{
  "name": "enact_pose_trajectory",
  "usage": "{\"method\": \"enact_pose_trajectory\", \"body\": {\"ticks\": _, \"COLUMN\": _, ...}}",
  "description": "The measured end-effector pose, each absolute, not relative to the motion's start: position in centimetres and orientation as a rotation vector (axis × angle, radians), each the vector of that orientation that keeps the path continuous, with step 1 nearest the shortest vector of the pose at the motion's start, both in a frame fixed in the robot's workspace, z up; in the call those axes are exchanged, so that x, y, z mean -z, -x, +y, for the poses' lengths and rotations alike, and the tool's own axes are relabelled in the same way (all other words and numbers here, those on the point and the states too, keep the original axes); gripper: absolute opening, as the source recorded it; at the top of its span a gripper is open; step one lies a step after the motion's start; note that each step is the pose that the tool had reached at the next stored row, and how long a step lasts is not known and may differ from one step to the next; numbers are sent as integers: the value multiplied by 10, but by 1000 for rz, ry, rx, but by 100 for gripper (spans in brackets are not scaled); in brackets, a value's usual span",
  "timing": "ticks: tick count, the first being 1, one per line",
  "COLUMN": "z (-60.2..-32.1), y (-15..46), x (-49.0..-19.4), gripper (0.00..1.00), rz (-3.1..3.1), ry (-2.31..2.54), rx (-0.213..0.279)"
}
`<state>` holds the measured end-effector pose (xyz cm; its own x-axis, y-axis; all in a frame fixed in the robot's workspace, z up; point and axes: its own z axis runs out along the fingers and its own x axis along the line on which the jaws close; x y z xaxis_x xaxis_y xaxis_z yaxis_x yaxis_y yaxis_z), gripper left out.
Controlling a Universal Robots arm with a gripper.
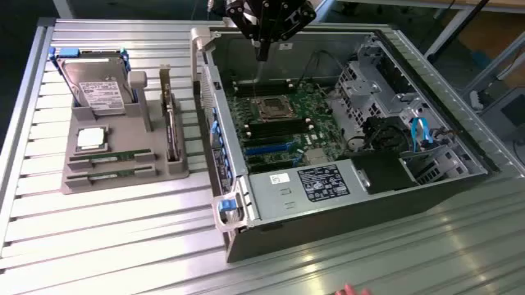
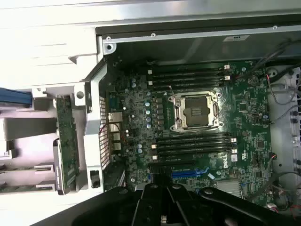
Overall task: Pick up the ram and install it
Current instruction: 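Reach for the ram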
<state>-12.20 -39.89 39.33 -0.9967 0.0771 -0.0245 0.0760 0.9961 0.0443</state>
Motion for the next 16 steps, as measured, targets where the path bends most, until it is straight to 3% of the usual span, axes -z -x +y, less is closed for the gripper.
{"method": "enact_pose_trajectory", "body": {"ticks": 16, "z": -399, "y": 137, "x": -393, "gripper": 11, "rz": 3112, "ry": -120, "rx": -68}}
